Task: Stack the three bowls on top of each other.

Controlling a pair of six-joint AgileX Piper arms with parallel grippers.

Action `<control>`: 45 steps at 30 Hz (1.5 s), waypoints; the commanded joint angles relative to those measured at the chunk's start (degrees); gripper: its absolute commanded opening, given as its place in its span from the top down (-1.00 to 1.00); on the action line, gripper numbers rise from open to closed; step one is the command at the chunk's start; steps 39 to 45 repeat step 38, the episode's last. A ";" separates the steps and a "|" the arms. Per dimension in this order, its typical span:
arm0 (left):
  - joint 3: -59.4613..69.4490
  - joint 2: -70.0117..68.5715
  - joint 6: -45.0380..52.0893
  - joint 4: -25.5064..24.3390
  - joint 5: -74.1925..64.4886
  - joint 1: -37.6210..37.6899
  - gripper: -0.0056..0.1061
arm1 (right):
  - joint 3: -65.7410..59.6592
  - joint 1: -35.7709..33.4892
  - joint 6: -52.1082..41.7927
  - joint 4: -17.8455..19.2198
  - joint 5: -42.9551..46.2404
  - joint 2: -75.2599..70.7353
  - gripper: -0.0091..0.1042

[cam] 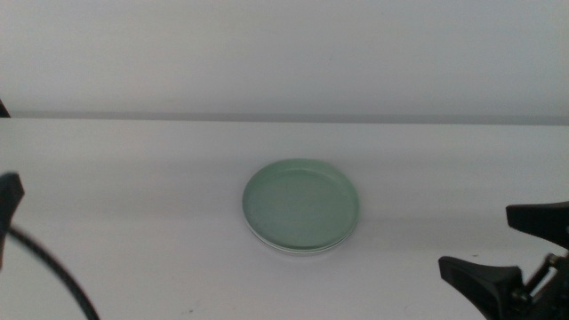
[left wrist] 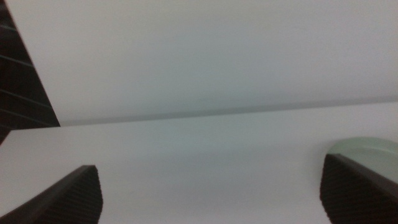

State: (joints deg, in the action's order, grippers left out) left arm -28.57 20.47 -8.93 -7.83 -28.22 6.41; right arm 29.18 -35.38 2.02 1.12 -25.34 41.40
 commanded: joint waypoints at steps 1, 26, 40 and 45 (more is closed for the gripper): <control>4.31 -3.55 -0.03 0.77 6.25 -1.18 -0.78 | -4.61 0.69 -0.32 0.76 10.24 -3.94 -0.80; 30.58 -22.62 -0.03 5.25 14.74 -2.38 -0.78 | -31.37 33.06 -0.32 2.85 15.27 -42.79 -0.80; 30.69 -22.52 -0.03 5.25 16.53 -2.47 -0.78 | -31.37 33.06 -0.32 3.20 15.98 -43.41 -0.80; 30.69 -22.52 -0.03 5.25 16.53 -2.47 -0.78 | -31.37 33.06 -0.32 3.20 15.98 -43.41 -0.80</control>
